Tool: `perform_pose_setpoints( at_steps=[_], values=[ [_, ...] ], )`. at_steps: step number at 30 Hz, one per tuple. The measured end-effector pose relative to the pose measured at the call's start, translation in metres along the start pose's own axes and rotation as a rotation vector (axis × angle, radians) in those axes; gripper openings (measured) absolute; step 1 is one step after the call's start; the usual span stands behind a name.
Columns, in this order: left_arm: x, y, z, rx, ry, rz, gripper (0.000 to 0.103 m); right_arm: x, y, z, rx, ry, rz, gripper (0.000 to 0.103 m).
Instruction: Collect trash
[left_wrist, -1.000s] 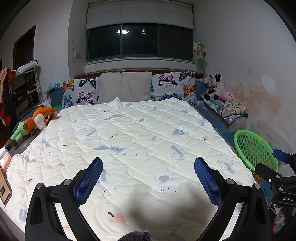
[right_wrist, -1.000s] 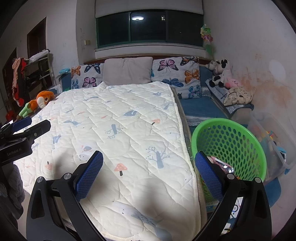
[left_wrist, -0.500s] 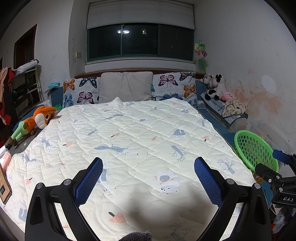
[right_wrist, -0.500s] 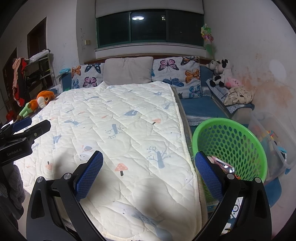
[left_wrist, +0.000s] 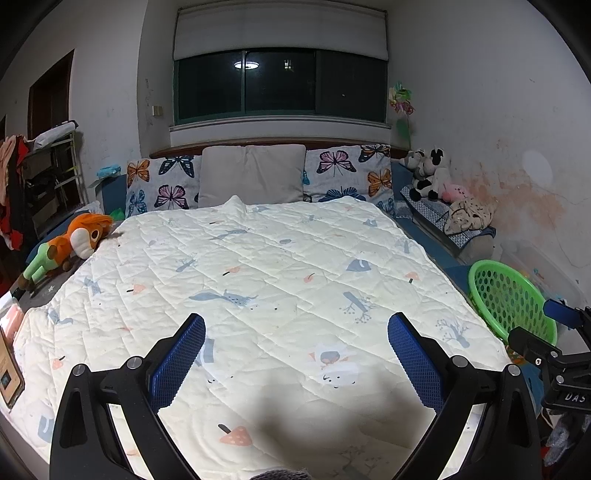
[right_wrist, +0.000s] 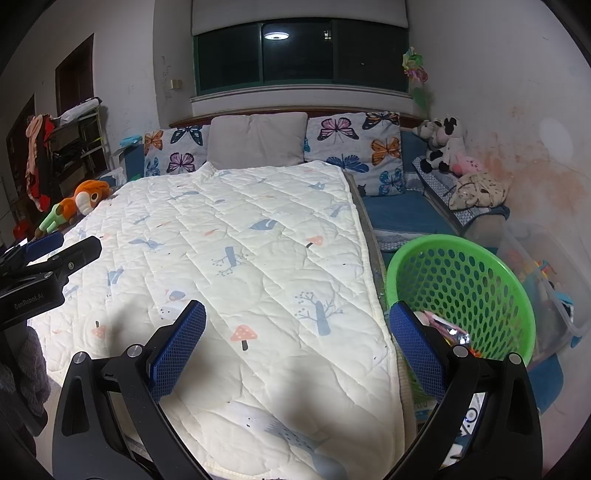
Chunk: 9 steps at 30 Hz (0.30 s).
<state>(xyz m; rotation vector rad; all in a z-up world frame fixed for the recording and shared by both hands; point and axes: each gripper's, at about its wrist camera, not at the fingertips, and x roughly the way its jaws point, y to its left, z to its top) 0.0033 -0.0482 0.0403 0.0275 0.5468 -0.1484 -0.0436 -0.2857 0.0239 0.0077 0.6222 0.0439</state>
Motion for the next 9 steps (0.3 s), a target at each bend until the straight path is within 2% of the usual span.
perform_pose_setpoints(
  at_steps=[9],
  values=[
    [0.0002, -0.0018, 0.0002, 0.004, 0.002, 0.000, 0.096, 0.0010, 0.0014, 0.0002, 0.001, -0.001, 0.000, 0.099]
  ],
)
